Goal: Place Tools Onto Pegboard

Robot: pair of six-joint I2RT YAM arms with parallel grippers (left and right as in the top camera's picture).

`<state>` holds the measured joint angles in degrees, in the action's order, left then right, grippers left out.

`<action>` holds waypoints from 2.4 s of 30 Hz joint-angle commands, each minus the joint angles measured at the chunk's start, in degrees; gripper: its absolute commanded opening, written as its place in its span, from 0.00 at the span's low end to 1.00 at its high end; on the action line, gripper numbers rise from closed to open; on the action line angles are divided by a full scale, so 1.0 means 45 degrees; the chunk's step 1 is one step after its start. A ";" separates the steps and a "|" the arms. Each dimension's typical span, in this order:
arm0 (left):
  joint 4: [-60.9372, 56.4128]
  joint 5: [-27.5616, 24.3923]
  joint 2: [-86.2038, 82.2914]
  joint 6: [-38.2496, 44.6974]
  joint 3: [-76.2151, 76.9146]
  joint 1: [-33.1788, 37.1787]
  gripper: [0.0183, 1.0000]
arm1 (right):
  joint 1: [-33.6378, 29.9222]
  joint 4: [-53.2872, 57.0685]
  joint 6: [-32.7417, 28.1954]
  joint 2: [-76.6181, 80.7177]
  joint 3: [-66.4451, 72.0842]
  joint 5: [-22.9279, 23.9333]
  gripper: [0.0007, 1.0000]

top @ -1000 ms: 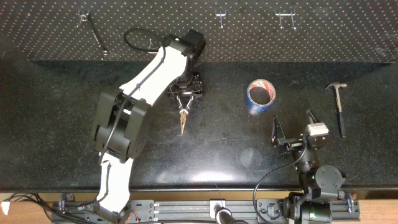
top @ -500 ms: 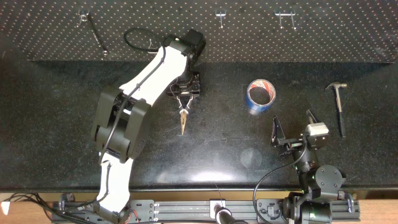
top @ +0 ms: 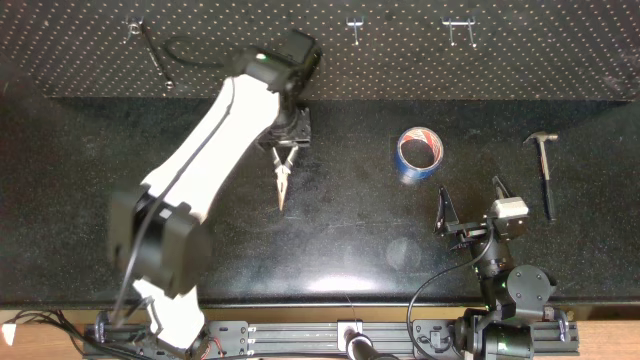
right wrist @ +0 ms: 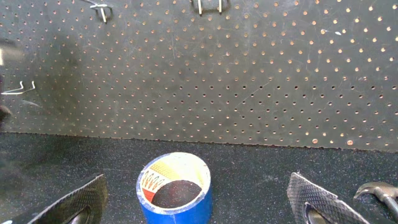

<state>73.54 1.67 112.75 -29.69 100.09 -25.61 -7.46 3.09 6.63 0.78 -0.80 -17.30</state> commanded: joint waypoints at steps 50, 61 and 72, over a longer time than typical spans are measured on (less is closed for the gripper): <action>-1.6976 0.3881 -0.8500 0.3473 -0.9632 0.1496 1.00 | -0.0029 0.0024 0.0092 -0.0102 0.0073 -0.0078 0.95; -2.1998 -0.1064 -2.1823 0.3478 -2.1512 0.5212 1.00 | -0.0024 0.0024 0.0092 -0.0102 0.0073 -0.0078 0.95; -1.5392 -0.1438 -2.5014 0.3473 -2.2173 0.5187 1.00 | -0.0024 0.0024 0.0092 -0.0102 0.0073 -0.0078 0.95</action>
<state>3.86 -3.60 1.15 -14.17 0.36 -2.28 -7.46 3.07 6.63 0.80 -0.80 -17.32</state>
